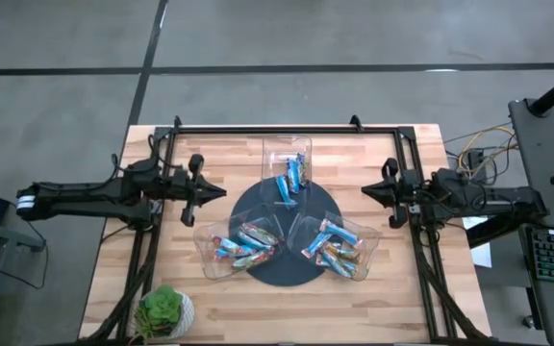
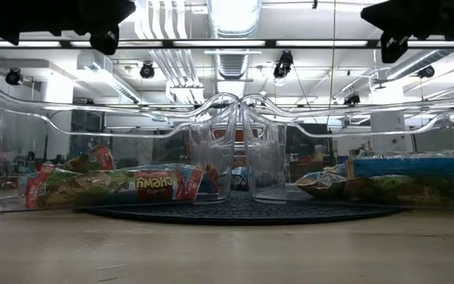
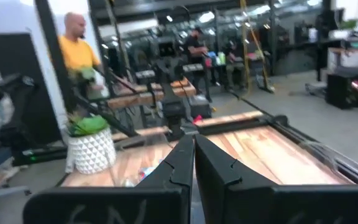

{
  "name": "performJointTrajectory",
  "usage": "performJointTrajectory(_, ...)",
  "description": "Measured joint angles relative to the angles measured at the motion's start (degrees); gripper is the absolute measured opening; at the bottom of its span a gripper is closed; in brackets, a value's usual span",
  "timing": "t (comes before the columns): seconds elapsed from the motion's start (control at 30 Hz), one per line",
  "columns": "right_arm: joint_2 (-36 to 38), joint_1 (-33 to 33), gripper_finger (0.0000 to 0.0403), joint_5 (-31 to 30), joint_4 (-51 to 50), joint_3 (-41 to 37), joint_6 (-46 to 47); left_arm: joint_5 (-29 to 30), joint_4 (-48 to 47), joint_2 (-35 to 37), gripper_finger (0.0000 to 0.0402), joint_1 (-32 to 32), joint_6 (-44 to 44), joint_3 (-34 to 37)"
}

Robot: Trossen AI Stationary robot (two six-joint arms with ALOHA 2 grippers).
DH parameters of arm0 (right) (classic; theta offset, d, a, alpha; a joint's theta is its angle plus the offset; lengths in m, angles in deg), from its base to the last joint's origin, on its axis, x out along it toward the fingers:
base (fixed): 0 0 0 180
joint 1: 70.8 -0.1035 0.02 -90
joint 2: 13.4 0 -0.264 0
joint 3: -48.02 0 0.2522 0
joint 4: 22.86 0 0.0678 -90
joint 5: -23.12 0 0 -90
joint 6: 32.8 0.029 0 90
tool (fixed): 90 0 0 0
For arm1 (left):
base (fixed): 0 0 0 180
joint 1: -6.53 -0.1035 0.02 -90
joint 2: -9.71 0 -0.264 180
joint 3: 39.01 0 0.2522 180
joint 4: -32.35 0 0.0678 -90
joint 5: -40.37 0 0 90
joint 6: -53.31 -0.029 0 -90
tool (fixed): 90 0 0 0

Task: Pick and place Granola Bars by type
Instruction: Return to Home Position

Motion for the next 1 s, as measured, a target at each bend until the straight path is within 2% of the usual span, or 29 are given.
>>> performJointTrajectory(0.3,3.51,-0.02,0.0008,6.78,8.39,-7.09,0.17,-2.62,0.06,0.31,0.0004,-0.07,-1.99,1.54)
performJointTrajectory(0.57,3.6,-0.02,0.0008,6.89,10.51,-9.93,1.24,-3.76,3.09,0.35,0.0004,-0.15,-0.15,4.68)
performJointTrajectory(1.0,3.6,-0.02,0.0008,6.89,9.8,-10.51,1.66,-3.75,-3.19,5.19,0.0004,-2.45,1.85,4.96)
